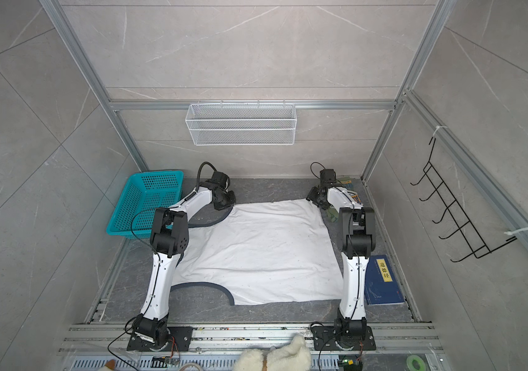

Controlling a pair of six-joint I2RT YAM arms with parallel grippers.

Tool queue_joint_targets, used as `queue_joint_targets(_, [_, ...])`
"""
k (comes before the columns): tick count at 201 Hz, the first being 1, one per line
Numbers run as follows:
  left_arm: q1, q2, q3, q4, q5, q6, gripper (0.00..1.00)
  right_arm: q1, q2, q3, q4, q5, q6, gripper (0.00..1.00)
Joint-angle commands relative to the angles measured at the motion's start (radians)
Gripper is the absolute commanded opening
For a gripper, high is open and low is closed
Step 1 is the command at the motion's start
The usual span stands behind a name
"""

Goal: Fold and stack tank tops
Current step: Fold the tank top at the center of the table.

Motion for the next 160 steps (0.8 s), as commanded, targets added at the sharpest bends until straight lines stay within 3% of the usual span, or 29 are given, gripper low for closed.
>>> queue_joint_targets(1, [0.006, -0.041, -0.052, 0.023, -0.042, -0.005, 0.00, -0.001, 0.042, 0.064, -0.065, 0.030, -0.027, 0.62])
queue_joint_targets(30, [0.009, -0.087, -0.127, 0.053, -0.078, 0.001, 0.00, 0.000, 0.085, 0.132, -0.089, 0.025, -0.037, 0.61])
queue_joint_targets(110, [0.008, -0.069, -0.093, 0.051, -0.042, -0.012, 0.00, 0.000, 0.252, 0.406, -0.290, 0.028, -0.043, 0.56])
queue_joint_targets(160, [0.008, -0.069, -0.092, 0.049, -0.039, -0.018, 0.00, 0.012, 0.398, 0.641, -0.508, 0.057, -0.042, 0.40])
